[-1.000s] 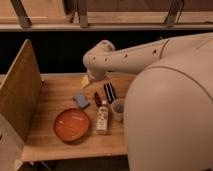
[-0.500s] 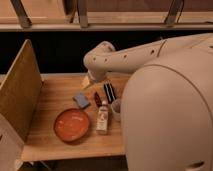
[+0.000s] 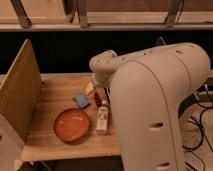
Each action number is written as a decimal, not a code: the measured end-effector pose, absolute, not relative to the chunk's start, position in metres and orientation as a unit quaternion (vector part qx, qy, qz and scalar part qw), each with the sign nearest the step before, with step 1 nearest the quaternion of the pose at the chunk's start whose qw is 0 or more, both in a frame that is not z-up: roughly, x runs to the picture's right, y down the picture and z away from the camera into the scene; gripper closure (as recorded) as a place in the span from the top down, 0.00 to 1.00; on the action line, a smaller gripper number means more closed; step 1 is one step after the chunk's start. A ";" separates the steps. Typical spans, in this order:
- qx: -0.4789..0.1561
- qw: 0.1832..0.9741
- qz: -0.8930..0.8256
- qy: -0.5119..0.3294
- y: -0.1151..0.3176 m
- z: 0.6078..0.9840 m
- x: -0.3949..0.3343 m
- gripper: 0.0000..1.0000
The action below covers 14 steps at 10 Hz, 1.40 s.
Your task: Place the pepper on the white sponge
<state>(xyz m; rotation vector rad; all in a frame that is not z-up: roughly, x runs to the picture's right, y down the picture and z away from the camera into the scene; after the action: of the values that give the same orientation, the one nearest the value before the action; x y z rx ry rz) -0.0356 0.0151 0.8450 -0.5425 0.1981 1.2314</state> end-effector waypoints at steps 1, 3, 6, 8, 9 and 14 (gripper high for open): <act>-0.265 0.777 0.563 0.097 0.018 0.857 -0.037 0.80; -0.280 0.779 0.551 0.104 0.018 0.871 -0.039 0.80; -0.309 0.780 0.532 0.112 0.024 0.891 -0.042 0.80; -0.310 0.780 0.532 0.112 0.024 0.892 -0.042 0.80; -0.309 0.780 0.532 0.112 0.024 0.892 -0.042 0.80; -0.309 0.772 0.546 0.104 0.020 0.893 -0.034 0.80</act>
<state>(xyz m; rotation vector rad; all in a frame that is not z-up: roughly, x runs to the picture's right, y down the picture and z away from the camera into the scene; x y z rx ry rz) -0.0342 0.0204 0.8929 -0.6696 0.2253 1.1835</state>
